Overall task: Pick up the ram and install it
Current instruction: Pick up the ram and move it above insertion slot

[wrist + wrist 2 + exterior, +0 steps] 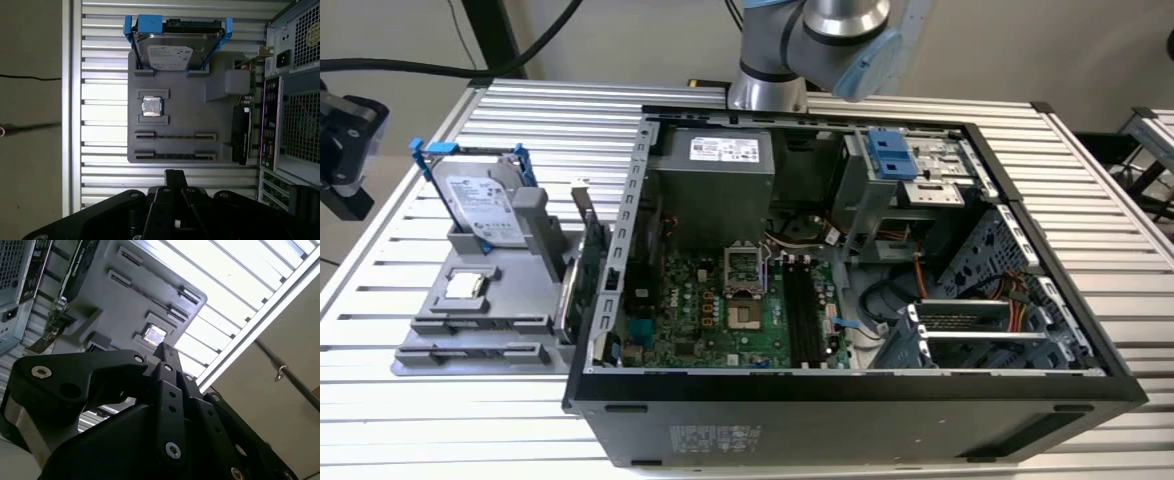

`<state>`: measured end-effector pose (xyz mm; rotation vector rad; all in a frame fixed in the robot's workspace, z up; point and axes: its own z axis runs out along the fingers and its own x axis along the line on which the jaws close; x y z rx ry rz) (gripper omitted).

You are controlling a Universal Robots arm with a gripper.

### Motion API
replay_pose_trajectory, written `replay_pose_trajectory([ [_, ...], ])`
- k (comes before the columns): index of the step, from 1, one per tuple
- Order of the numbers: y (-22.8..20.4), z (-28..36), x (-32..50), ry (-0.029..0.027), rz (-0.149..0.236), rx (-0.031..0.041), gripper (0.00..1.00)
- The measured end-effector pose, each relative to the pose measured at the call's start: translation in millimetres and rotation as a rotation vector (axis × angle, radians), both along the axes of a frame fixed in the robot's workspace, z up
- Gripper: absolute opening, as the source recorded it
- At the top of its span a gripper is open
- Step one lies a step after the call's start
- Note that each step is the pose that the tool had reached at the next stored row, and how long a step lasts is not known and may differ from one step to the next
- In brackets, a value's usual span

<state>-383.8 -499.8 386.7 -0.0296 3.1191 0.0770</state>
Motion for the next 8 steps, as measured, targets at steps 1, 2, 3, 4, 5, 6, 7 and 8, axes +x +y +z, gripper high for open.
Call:
replay_pose_trajectory([
  [1, 0.0, 0.0, 0.0, 0.0, 0.01, 0.0, 0.0],
  [2, 0.0, 0.1, 0.0, 0.0001, 0.024, -0.0001, 0.0],
  [3, 0.0, 0.0, 0.0, 0.0001, 0.038, -0.0001, 0.0],
  [4, 0.0, 0.1, 0.0, 0.0001, 0.055, -0.0001, 0.0],
  [5, 0.0, 0.0, 0.0, 0.0, 0.073, -0.0001, 0.0],
  [6, 0.0, 0.0, 0.0, 0.0, 0.091, 0.0, 0.0],
  [7, 0.0, 0.1, 0.0, 0.0001, 0.109, -0.0001, 0.0],
  [8, 0.0, 0.0, 0.0, 0.0001, 0.127, -0.0001, 0.0],
])
